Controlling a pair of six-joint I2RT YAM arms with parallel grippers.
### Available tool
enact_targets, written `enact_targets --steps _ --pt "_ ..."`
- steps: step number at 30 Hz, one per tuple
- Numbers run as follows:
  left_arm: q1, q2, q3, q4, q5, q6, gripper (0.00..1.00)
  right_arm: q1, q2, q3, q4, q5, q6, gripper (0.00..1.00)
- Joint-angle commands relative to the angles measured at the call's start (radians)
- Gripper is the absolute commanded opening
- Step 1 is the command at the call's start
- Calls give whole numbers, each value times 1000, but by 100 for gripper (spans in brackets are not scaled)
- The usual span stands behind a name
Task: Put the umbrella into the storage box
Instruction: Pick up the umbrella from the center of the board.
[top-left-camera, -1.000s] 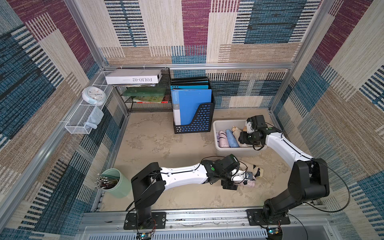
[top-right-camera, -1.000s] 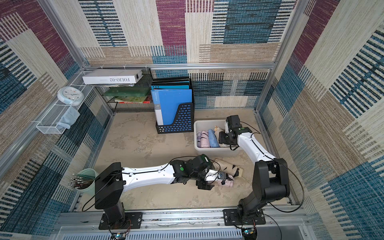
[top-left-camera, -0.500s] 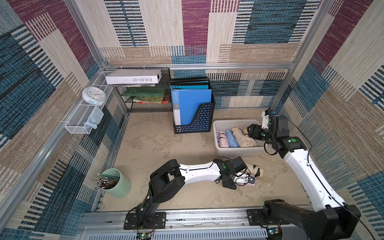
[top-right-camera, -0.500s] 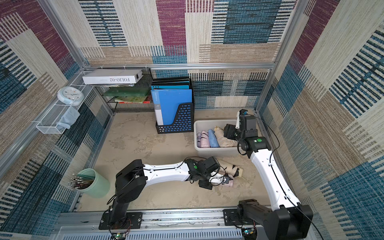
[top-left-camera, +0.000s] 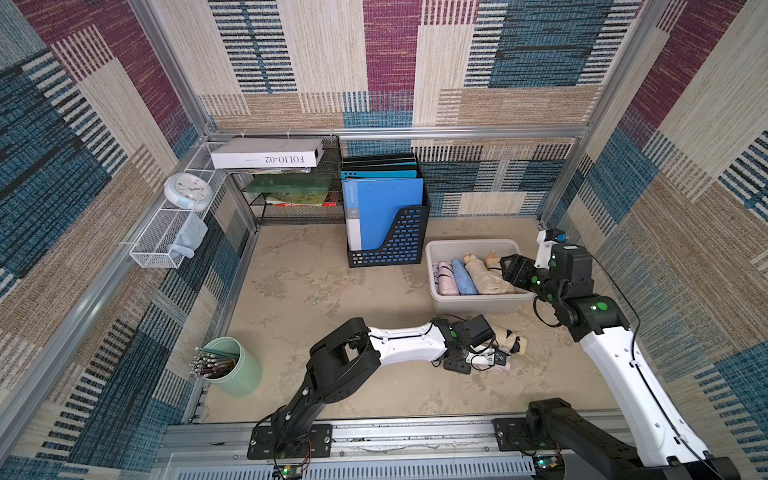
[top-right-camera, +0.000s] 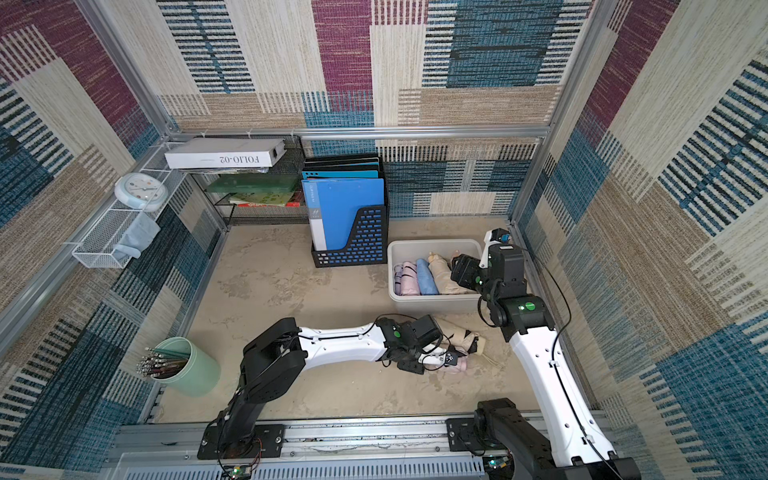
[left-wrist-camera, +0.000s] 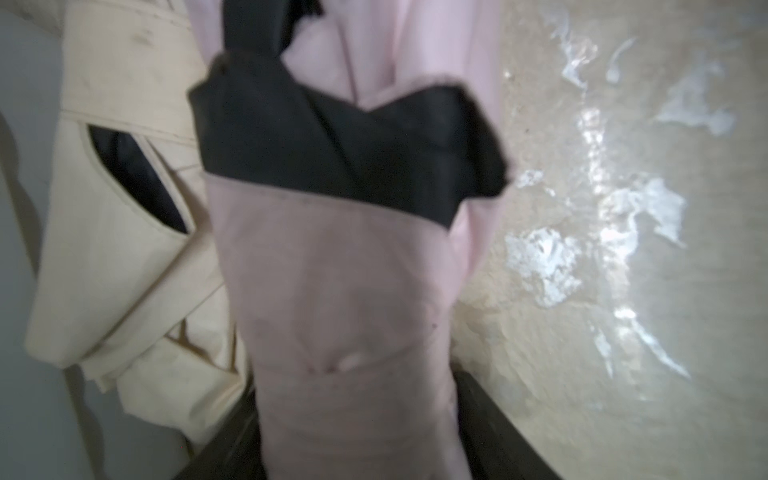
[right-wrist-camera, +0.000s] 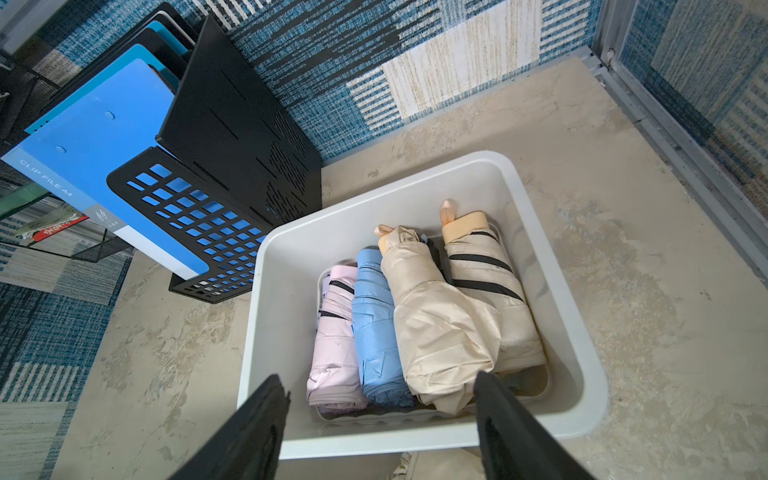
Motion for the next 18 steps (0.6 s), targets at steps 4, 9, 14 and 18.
enact_targets --steps 4,9,14,18 --pt "-4 -7 -19 -35 -4 -23 50 0 -9 4 11 -3 8 75" --pt "-5 -40 -64 -33 -1 -38 36 1 -17 4 2 -7 5 75" --pt "-7 -94 -126 -25 7 -74 21 0 -29 5 -6 -3 -2 75" --pt "-10 -153 -181 -12 22 -120 9 1 -38 0 -9 -5 0 75"
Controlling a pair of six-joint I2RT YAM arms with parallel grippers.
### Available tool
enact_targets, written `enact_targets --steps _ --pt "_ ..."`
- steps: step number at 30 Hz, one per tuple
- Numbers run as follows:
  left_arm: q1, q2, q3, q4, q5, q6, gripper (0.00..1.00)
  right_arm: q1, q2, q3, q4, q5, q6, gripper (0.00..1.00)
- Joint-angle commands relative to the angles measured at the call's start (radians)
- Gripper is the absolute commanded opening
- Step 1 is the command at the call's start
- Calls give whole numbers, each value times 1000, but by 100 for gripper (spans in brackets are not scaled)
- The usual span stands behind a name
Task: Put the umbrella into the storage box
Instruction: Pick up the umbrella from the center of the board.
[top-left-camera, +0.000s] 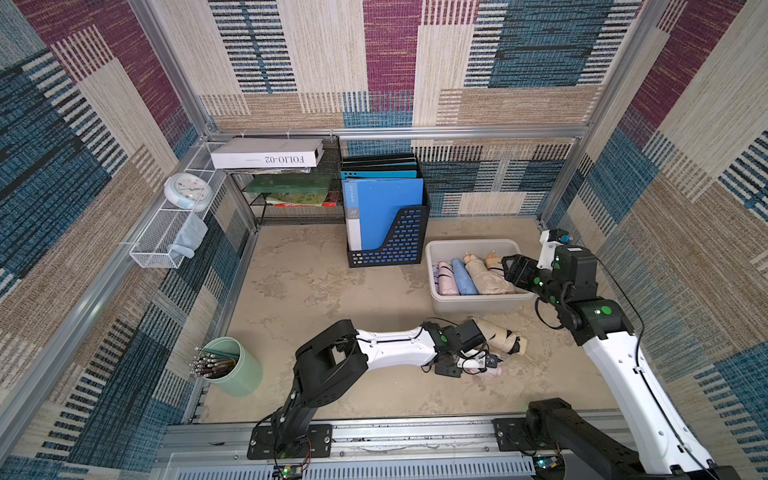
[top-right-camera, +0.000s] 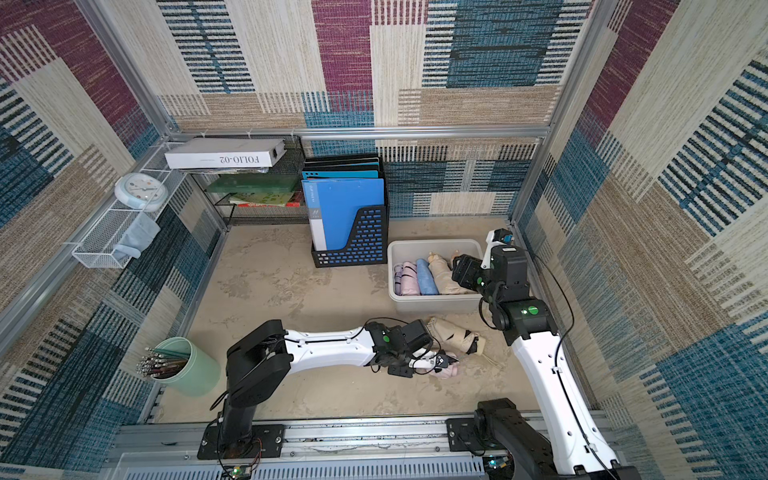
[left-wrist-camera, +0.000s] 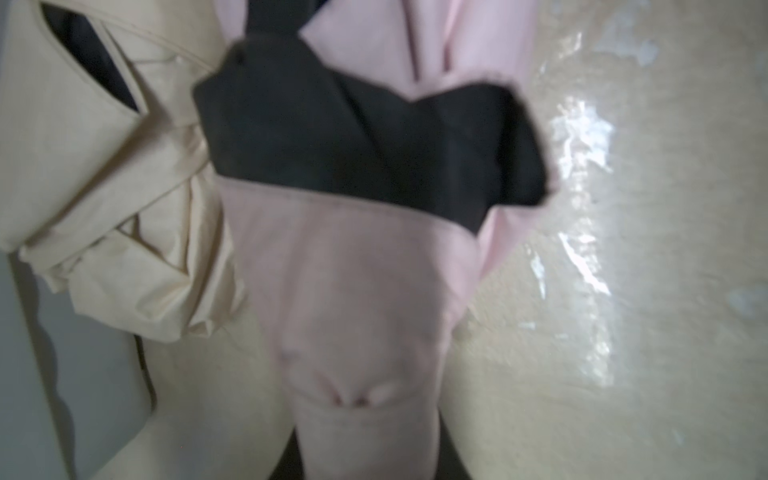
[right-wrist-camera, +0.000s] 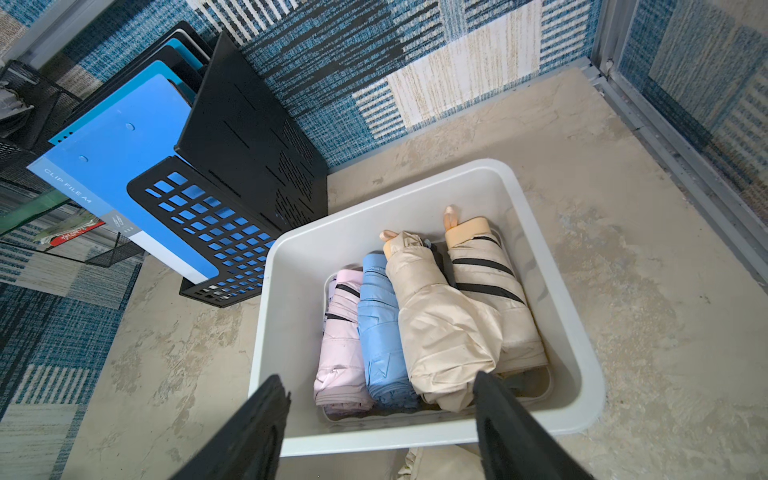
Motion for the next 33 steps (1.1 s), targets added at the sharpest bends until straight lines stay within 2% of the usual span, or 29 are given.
enact_targets --steps 1,4,8,15,21,28,33 --pt "-4 -48 -38 -15 30 -62 7 1 -9 -1 -8 -6 -3 75" --pt "-5 -117 -97 21 48 -119 0 1 -17 -3 -13 -13 -3 74" --pt "-1 -231 -193 99 70 -229 0 1 -29 -7 -13 -36 -6 75" --pt "61 -453 -379 348 139 -559 0 2 -20 -4 5 -138 -8 74" --pt "162 -625 -530 607 146 -854 0 11 11 0 36 -258 7 75" --pt "307 -734 -699 903 191 -1159 0 118 61 -3 100 -380 29 77" --pt "375 -740 -751 1044 277 -1252 0 224 90 -64 237 -572 52 81"
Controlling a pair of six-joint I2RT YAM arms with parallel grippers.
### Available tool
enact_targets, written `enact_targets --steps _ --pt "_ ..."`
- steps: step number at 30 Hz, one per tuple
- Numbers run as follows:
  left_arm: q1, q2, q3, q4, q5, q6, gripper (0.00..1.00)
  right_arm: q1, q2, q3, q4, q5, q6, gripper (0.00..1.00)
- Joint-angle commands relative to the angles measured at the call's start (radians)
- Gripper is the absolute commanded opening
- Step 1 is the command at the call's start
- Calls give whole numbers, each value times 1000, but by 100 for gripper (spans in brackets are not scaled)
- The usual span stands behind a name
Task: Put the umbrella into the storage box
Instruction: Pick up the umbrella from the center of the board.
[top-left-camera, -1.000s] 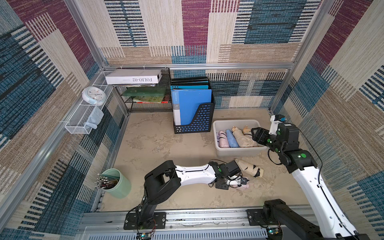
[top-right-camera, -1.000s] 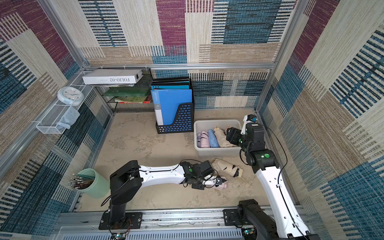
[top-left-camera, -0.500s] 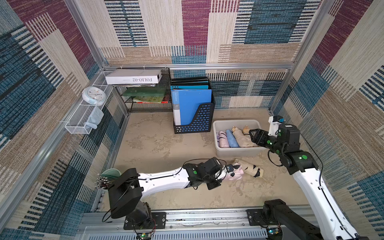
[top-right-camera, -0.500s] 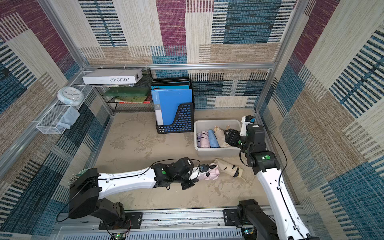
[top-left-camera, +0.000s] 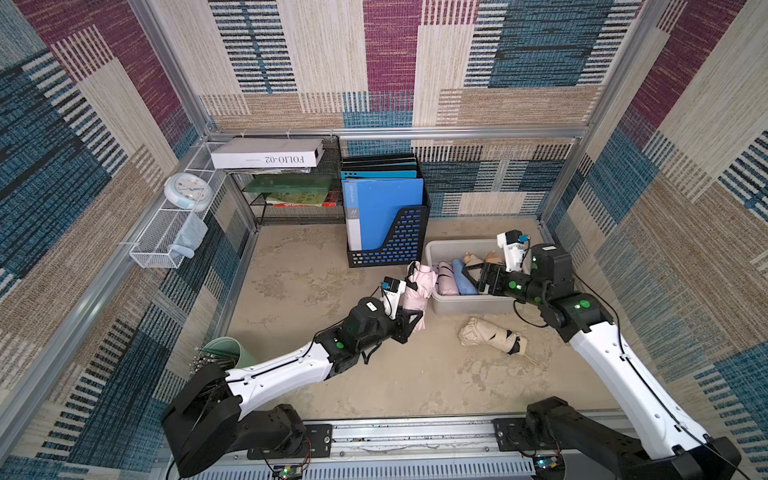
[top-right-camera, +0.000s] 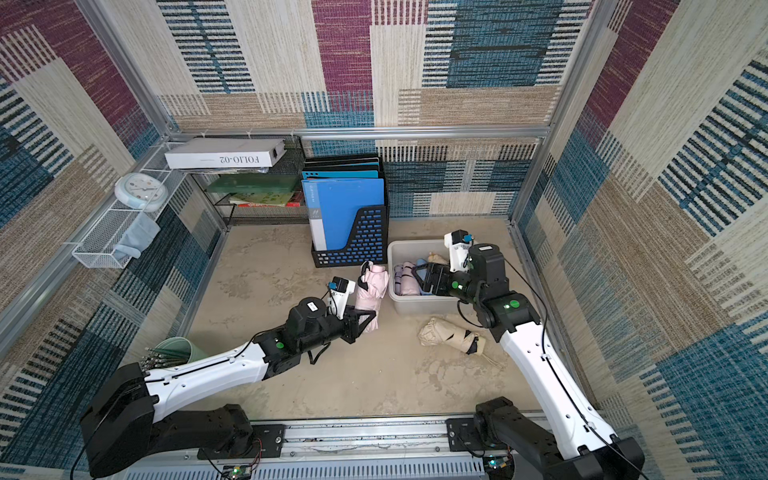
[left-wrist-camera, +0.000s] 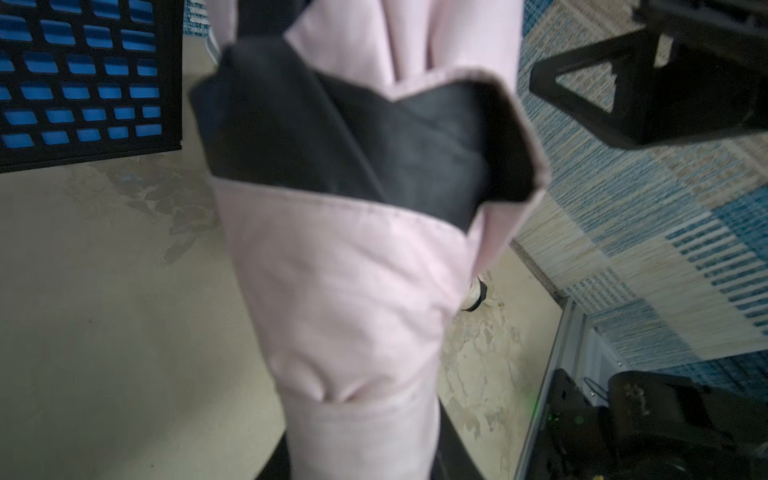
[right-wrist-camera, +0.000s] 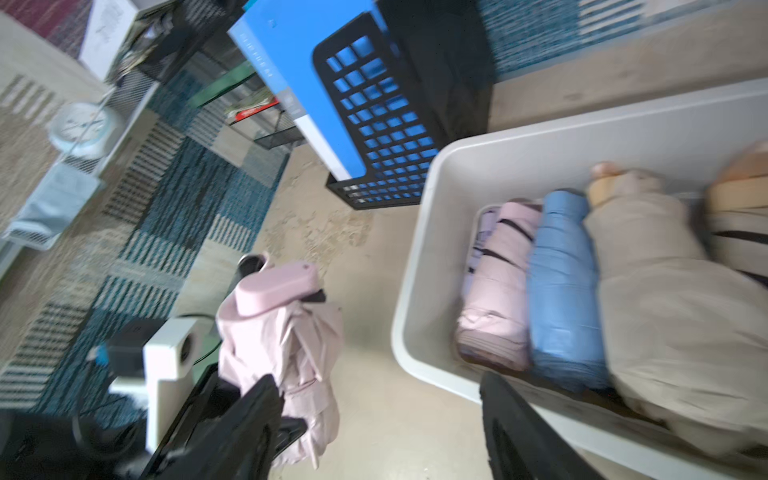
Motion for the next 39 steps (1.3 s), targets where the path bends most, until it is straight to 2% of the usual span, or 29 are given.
enact_targets --steps 1,4,10,20,28,33,35,39 --pt "28 0 -5 223 109 -105 0 54 23 -33 140 -188 30 82" --pt "42 11 -7 323 207 -127 0 105 49 -36 181 -258 15 83" --pt "51 52 4 485 375 -193 0 121 61 -52 241 -332 6 85" --pt "51 97 31 586 499 -240 0 125 57 -57 322 -341 47 74" --pt "52 141 52 634 513 -273 0 126 78 -46 387 -361 112 46" --pt "51 178 92 610 512 -287 0 126 118 -18 366 -378 118 35" --pt "51 187 109 592 503 -285 9 126 144 3 348 -378 108 33" --pt "51 194 133 541 469 -261 47 121 192 59 282 -339 57 25"
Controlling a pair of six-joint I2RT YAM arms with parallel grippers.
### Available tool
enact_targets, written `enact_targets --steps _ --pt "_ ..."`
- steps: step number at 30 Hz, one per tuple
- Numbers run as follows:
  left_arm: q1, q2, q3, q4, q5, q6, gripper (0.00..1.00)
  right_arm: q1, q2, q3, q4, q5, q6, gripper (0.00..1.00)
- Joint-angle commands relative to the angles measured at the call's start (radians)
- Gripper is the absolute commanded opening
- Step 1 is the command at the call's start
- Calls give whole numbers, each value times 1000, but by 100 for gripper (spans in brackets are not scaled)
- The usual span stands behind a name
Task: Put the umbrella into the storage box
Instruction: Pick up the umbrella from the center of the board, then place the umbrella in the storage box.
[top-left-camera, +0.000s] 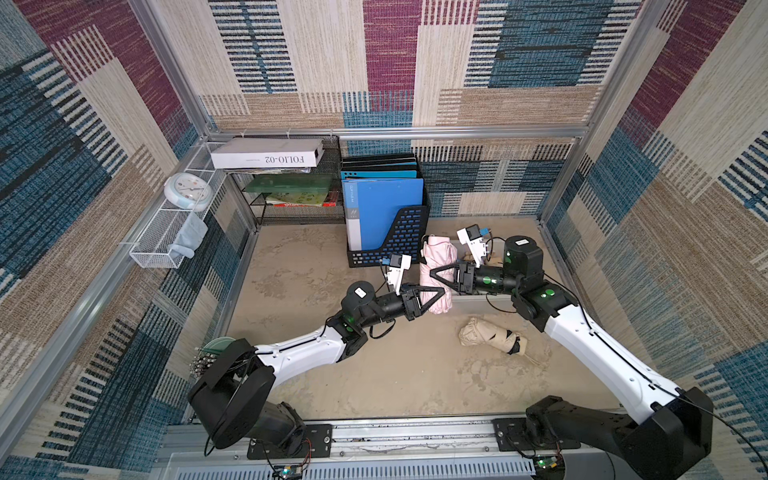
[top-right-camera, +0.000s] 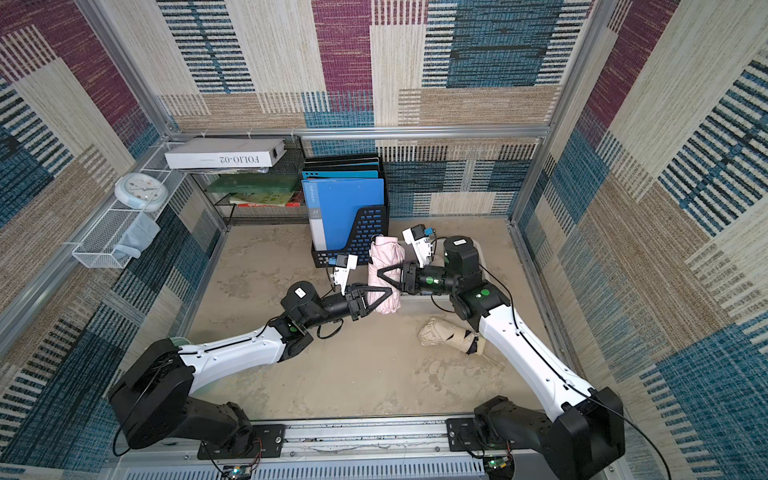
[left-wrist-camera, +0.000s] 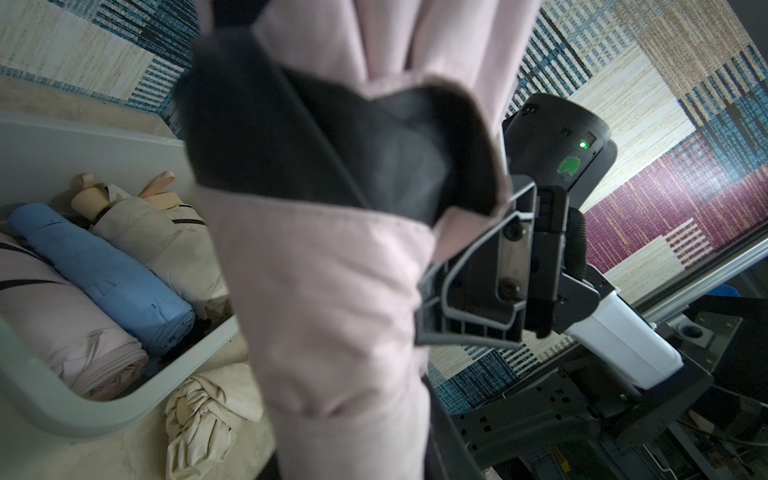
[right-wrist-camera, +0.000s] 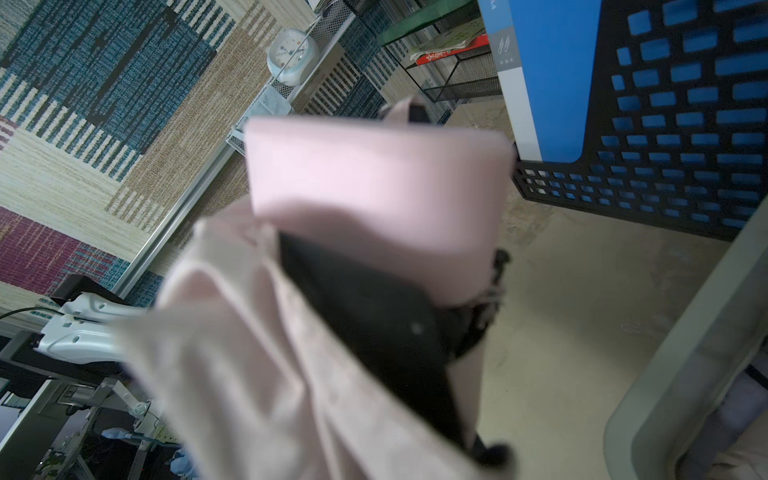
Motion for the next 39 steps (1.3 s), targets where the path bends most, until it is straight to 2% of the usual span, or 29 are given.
enact_targets --steps 1,4,7,12,17,21,26,39 --pt "-12 3 23 10 62 63 54 8 34 37 -38 -35 -8 23" --pt "-10 -5 27 -33 -5 85 65 -7 55 55 -43 -34 -18 20" --pt "-4 -6 27 -63 -30 100 71 -35 64 63 -51 -15 -25 17" --pt "14 -16 11 -104 -89 124 75 -146 66 71 -97 18 -56 17" --pt "11 -37 40 -250 -128 246 75 -264 102 107 -243 113 -149 17" --pt "11 -50 55 -391 -242 343 73 -273 186 169 -341 182 -221 17" --pt "11 -49 94 -558 -373 405 72 -272 299 232 -403 209 -211 20" --pt "11 -70 39 -605 -473 340 71 -226 506 349 -524 135 -285 20"
